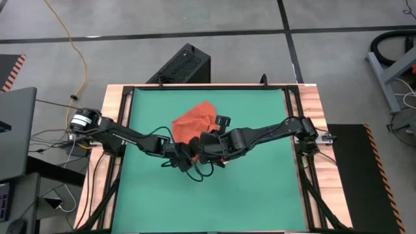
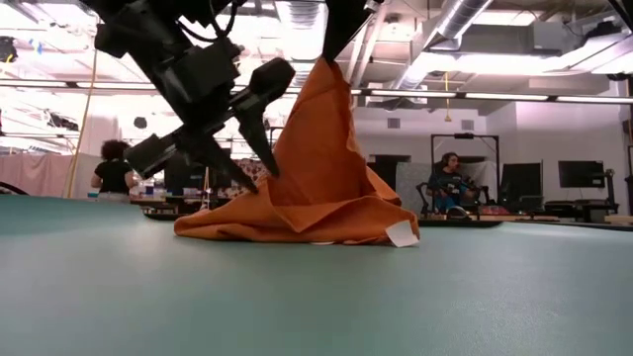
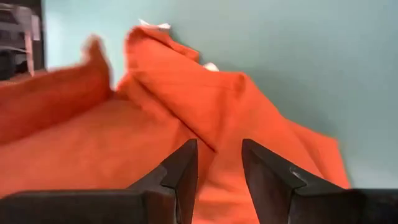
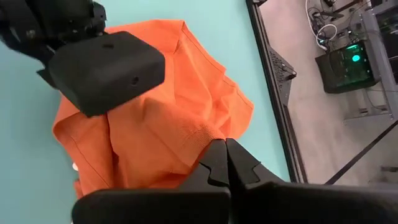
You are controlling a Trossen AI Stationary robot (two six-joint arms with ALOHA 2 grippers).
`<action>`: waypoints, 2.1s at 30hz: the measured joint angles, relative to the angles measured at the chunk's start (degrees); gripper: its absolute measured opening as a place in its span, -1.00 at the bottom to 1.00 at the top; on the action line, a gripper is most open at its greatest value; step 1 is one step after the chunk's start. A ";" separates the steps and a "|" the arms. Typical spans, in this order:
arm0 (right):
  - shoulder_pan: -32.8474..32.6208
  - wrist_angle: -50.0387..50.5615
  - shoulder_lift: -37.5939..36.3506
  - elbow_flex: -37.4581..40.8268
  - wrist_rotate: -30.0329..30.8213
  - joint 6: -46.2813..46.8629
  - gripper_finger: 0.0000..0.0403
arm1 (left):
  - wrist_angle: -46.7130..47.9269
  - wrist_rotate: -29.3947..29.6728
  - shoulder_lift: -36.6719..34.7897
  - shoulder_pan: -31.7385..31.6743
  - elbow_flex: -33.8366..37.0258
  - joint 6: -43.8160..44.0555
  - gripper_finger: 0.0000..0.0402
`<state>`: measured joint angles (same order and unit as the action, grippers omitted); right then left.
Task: Roll towel into tight, uniform cylinder
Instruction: Prepare the orange table napkin, then fold the orange table napkin
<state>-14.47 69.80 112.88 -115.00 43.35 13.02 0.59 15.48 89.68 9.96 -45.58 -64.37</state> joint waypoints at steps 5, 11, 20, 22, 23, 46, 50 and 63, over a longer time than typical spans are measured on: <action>-0.47 -0.33 0.00 0.00 -0.07 -0.68 -1.00 | 2.62 -0.23 3.41 -1.39 -2.51 -1.06 -0.42; -0.90 -1.26 0.02 0.00 -0.07 -1.55 -0.99 | 8.18 1.60 8.27 -2.09 -6.28 -1.22 -0.44; -0.88 -1.09 0.02 0.00 0.07 -1.51 -0.99 | 15.37 7.75 7.78 -1.40 -9.50 2.74 -0.96; -0.88 -0.86 0.04 0.00 0.04 -1.51 -0.99 | 15.31 7.69 6.72 -0.64 -9.58 3.93 -0.99; -0.88 -0.79 0.04 0.00 0.04 -1.51 -0.99 | 15.54 7.75 6.20 -0.22 -9.58 4.84 -0.99; -2.46 1.01 0.04 0.00 -0.87 -1.47 -0.99 | 8.65 -33.82 -18.76 -29.73 3.50 27.81 -0.93; -2.41 0.77 0.04 0.00 -1.49 -1.44 -0.99 | 8.86 -41.33 -15.13 -29.84 3.80 27.41 -0.75; -1.87 0.67 0.04 0.00 -1.36 0.80 -0.99 | 6.64 -10.89 -8.34 -6.91 3.80 37.92 -0.58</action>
<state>-16.34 70.48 112.92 -115.00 42.00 13.82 7.23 4.59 81.34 3.05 -41.78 -26.45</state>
